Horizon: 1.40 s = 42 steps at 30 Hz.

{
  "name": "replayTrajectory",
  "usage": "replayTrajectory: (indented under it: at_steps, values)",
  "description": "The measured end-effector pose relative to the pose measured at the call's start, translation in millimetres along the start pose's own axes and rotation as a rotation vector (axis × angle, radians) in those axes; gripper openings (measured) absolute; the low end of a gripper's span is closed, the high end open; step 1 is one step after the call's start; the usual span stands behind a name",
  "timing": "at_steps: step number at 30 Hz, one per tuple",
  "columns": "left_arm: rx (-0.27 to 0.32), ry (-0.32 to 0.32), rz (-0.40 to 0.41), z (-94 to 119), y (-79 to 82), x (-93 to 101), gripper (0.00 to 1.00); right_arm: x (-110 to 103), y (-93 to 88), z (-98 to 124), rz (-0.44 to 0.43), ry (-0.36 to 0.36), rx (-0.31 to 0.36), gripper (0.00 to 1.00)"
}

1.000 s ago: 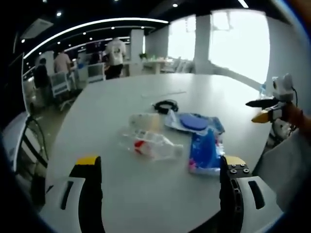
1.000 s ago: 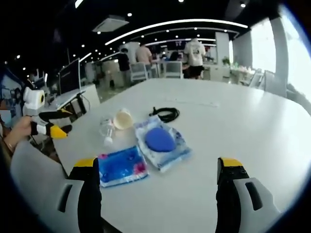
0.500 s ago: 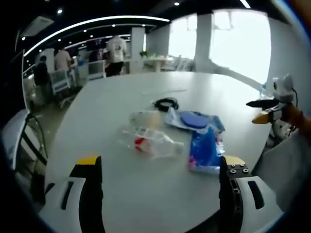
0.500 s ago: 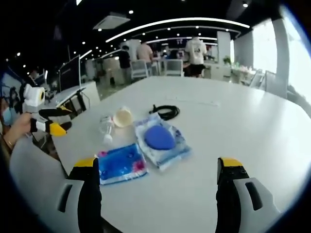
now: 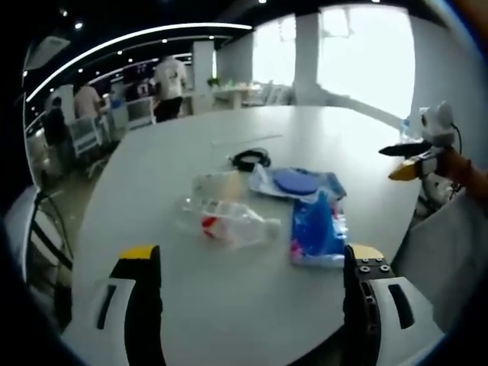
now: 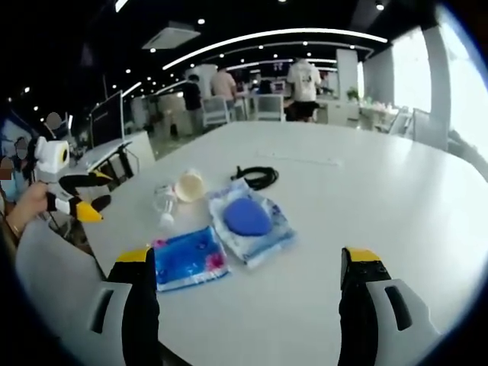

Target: Arrange the tabletop items into an orderly group along one side of the table until the central work area is clear of visible clutter.

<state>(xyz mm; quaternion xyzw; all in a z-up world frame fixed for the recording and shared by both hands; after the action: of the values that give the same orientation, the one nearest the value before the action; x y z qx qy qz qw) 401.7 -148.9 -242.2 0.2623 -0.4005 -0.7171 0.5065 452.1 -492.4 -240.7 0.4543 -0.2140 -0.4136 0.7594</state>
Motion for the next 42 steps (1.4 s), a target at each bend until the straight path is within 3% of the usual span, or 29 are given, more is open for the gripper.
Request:
replayTrajectory:
  at_steps: [6, 11, 24, 32, 42]
  values:
    - [-0.007, -0.011, -0.003, -2.1, 1.0, 0.9, 0.97, -0.4, -0.1, -0.7, -0.003, 0.005, 0.001, 0.99]
    - [-0.008, -0.017, 0.004, -2.9, 0.7, 2.3, 0.97, -6.3, 2.4, -4.1, -0.031, 0.052, 0.012, 0.99]
    - [0.001, -0.018, -0.006, -2.3, 2.7, 0.2, 0.97, -16.9, 19.5, -12.4, -0.031, 0.114, 0.057, 0.99]
    - [-0.008, -0.030, -0.088, -3.3, 13.5, -6.0, 0.95, -18.3, 19.7, -15.9, -0.022, 0.124, 0.050, 0.99]
    - [-0.041, -0.128, -0.221, -24.5, 21.7, -9.9, 0.88, -19.1, 13.0, -18.7, -0.005, 0.122, 0.016, 0.99]
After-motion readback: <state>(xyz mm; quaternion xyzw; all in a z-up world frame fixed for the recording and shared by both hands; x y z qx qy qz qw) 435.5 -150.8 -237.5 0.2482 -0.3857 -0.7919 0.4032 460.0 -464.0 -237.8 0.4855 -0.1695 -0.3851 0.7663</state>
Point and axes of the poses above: the point that each gripper's makers call its tool centre point, and the gripper's own axes: z roughly backward along the fingers, x roughly to its right, y roughly out of its top, the point moved 8 cm from there along z, roughly backward along the fingers, and after that the axes turned 1 degree about z, right-handed, at the moved point
